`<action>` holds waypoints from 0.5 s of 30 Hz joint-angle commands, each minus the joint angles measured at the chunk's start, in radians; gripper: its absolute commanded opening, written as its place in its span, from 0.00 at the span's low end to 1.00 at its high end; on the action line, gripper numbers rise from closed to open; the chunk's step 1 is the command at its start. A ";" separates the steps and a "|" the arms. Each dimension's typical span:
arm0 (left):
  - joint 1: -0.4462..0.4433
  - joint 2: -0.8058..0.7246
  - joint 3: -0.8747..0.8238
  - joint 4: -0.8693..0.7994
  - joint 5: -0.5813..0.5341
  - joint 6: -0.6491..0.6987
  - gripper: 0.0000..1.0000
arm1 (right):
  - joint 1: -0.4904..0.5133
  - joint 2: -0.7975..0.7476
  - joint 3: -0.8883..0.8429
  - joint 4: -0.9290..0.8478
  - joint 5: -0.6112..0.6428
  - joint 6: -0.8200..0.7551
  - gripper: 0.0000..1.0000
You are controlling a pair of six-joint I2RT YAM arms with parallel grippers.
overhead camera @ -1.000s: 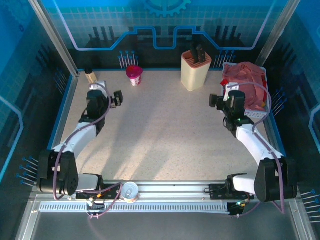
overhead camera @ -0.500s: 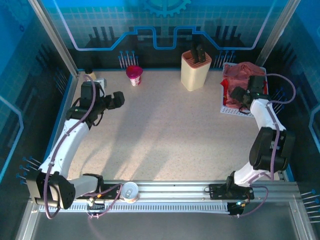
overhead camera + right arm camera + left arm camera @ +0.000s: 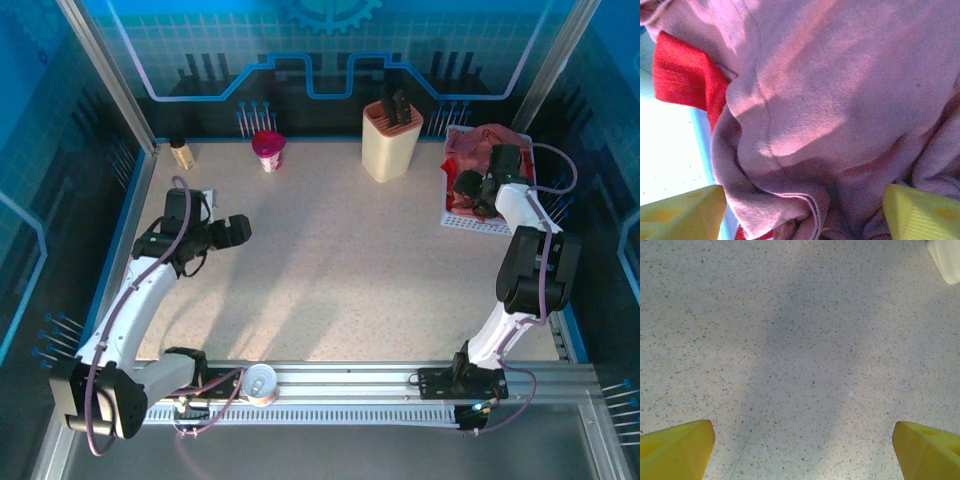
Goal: Fold and stack the t-shirts
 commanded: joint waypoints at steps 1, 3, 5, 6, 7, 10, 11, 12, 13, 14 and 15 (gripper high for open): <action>-0.006 0.020 0.003 -0.001 0.030 0.004 0.91 | 0.010 0.038 0.012 0.018 0.010 0.014 0.79; -0.006 0.023 0.000 0.000 0.033 0.004 0.90 | 0.018 0.061 0.037 0.007 0.027 0.008 0.78; -0.005 0.019 -0.005 0.004 0.035 0.003 0.89 | 0.026 0.079 0.059 -0.003 0.038 -0.004 0.71; -0.006 0.017 -0.006 0.007 0.037 0.003 0.88 | 0.030 0.084 0.067 -0.005 0.041 -0.008 0.68; -0.006 0.014 -0.008 0.008 0.040 0.002 0.88 | 0.031 0.084 0.067 0.001 0.045 -0.007 0.66; -0.005 0.010 -0.013 0.015 0.044 0.001 0.87 | 0.033 0.080 0.058 0.018 0.044 0.000 0.50; -0.006 0.010 -0.013 0.015 0.047 0.000 0.87 | 0.033 0.077 0.057 0.020 0.046 0.005 0.41; -0.006 0.010 -0.014 0.017 0.049 0.000 0.86 | 0.035 0.071 0.052 0.023 0.053 0.009 0.32; -0.006 0.010 -0.014 0.017 0.053 0.000 0.85 | 0.035 0.067 0.047 0.025 0.056 0.013 0.26; -0.006 0.010 -0.014 0.019 0.056 0.000 0.85 | 0.034 0.058 0.042 0.032 0.058 0.016 0.16; -0.005 0.012 -0.014 0.020 0.059 -0.002 0.85 | 0.035 0.047 0.035 0.036 0.060 0.015 0.11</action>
